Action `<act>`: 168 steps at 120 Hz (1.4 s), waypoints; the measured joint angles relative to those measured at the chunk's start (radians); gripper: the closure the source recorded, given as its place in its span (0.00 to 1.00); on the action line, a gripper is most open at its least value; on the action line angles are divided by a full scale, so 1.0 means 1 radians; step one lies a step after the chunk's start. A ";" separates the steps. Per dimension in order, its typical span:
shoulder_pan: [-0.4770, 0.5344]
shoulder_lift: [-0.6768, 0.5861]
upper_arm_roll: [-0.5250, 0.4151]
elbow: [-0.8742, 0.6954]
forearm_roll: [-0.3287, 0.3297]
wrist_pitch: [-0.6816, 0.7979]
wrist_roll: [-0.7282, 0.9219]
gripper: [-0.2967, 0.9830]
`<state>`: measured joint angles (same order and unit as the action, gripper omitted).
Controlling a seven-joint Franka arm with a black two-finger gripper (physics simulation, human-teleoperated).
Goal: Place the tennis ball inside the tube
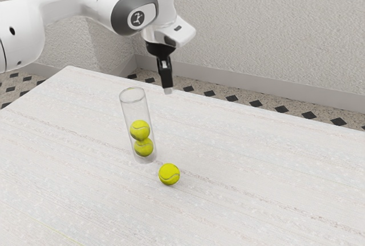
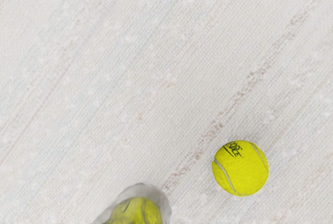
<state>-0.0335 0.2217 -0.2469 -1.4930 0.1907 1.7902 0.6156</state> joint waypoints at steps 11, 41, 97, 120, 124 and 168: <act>0.003 0.000 -0.001 -0.006 -0.001 -0.012 0.000 0.23; 0.008 0.023 -0.006 -0.163 -0.066 -0.021 -0.007 0.23; 0.038 0.142 -0.004 -0.372 -0.165 0.203 -0.086 0.23; 0.055 0.223 0.013 -0.368 -0.160 0.315 -0.111 0.23; 0.055 0.231 0.015 -0.367 -0.160 0.337 -0.114 0.23; 0.055 0.246 0.018 -0.403 -0.161 0.436 -0.142 0.35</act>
<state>0.0216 0.4677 -0.2291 -1.8957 0.0294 2.2266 0.4739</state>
